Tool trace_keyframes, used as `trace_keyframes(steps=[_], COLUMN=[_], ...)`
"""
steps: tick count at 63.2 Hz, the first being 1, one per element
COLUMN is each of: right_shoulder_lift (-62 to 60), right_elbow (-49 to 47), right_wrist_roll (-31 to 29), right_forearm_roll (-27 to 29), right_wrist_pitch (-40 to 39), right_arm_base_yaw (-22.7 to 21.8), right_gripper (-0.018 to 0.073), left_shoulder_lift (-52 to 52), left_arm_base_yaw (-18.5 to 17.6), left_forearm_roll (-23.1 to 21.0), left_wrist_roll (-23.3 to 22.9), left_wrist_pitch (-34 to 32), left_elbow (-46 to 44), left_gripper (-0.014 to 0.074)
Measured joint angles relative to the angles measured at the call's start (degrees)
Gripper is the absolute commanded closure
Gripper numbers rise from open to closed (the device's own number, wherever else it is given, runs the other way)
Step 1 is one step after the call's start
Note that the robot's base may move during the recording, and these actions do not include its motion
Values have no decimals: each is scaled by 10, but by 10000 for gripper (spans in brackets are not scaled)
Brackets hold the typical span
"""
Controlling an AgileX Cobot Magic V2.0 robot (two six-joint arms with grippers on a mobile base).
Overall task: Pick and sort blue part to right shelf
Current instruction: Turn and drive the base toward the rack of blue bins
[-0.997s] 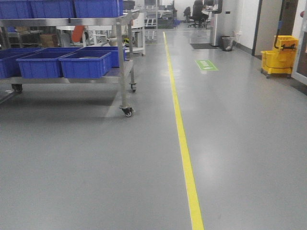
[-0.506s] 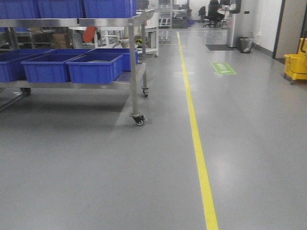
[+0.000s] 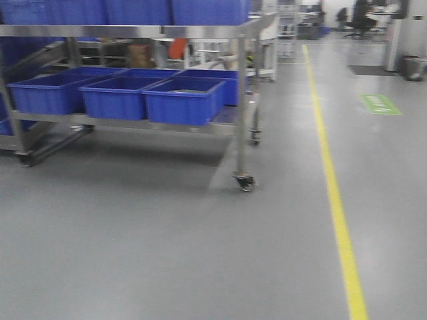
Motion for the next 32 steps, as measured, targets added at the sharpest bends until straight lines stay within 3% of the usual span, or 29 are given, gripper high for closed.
trace_keyframes(steps=[32], right_shoulder_lift=[0], right_elbow=[0], right_wrist_roll=[0], right_forearm_roll=[-1], right_wrist_pitch=[1], right_arm_base_yaw=[0], right_gripper=[112], left_shoulder_lift=[0], left_arm_base_yaw=[0], left_forearm_roll=[0], left_wrist_roll=[0], left_wrist_pitch=[0], left_elbow=[0], left_gripper=[316])
